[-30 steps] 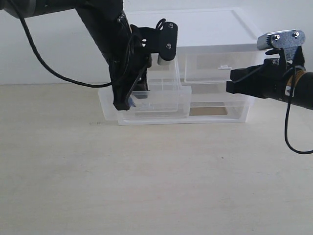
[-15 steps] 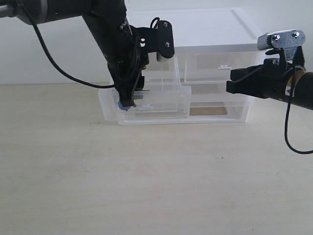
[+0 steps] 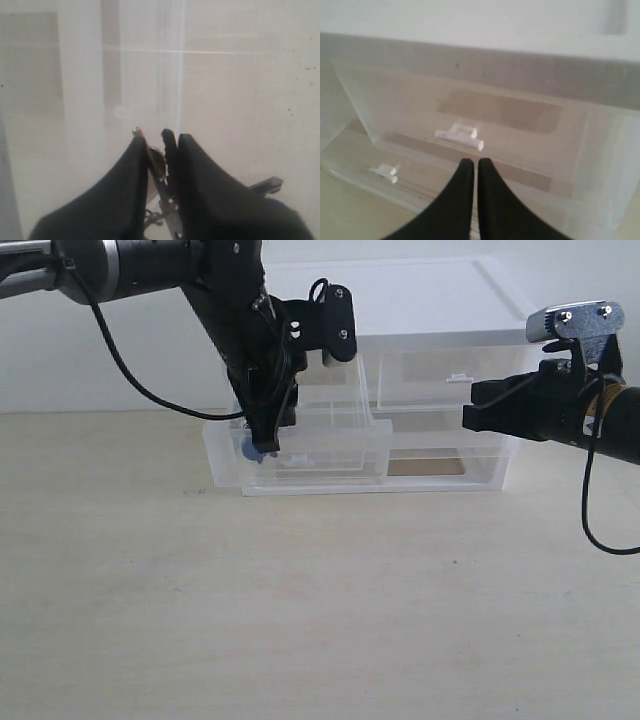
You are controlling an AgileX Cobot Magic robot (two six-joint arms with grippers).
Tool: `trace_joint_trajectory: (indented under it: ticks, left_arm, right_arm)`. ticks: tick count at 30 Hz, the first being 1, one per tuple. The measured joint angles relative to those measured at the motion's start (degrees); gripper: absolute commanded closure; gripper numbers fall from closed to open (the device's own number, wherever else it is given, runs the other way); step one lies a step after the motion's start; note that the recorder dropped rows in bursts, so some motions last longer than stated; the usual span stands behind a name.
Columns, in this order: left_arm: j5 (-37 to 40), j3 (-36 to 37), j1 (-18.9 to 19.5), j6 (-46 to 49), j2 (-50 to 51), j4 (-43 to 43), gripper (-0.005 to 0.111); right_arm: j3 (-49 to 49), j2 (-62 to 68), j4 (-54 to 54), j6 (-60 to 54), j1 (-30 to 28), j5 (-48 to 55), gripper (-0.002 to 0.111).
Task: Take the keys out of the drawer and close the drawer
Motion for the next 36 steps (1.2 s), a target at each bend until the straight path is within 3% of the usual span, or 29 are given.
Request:
trace_joint_trajectory:
  ticks: [11, 17, 19, 21, 23, 32, 36]
  left_arm:
    - [-4.5, 0.1, -0.4, 1.2, -2.4, 0.7, 0.102]
    - [-2.3, 0.2, -0.4, 3.1, -6.3, -2.2, 0.102]
    - [-0.5, 0.2, -0.4, 3.1, -6.5, -3.4, 0.085]
    - [0.9, 0.2, -0.4, 2.6, -6.4, -3.8, 0.056]
    - [1.0, 0.2, -0.4, 1.1, -6.2, -3.8, 0.046]
    - [1.4, 0.2, -0.3, -2.8, -0.8, 1.2, 0.070]
    - [1.1, 0.2, -0.4, -2.9, -0.3, 2.6, 0.093]
  right_arm:
    - [0.0, 0.0, 0.0, 0.0, 0.0, 0.0, 0.107]
    - [0.0, 0.0, 0.0, 0.1, 0.0, 0.0, 0.107]
    - [0.0, 0.0, 0.0, 0.1, 0.0, 0.0, 0.107]
    - [0.0, 0.0, 0.0, 0.1, 0.0, 0.0, 0.107]
    - [0.0, 0.0, 0.0, 0.1, 0.0, 0.0, 0.107]
    - [0.0, 0.0, 0.0, 0.1, 0.0, 0.0, 0.107]
    - [0.0, 0.0, 0.0, 0.1, 0.0, 0.0, 0.107]
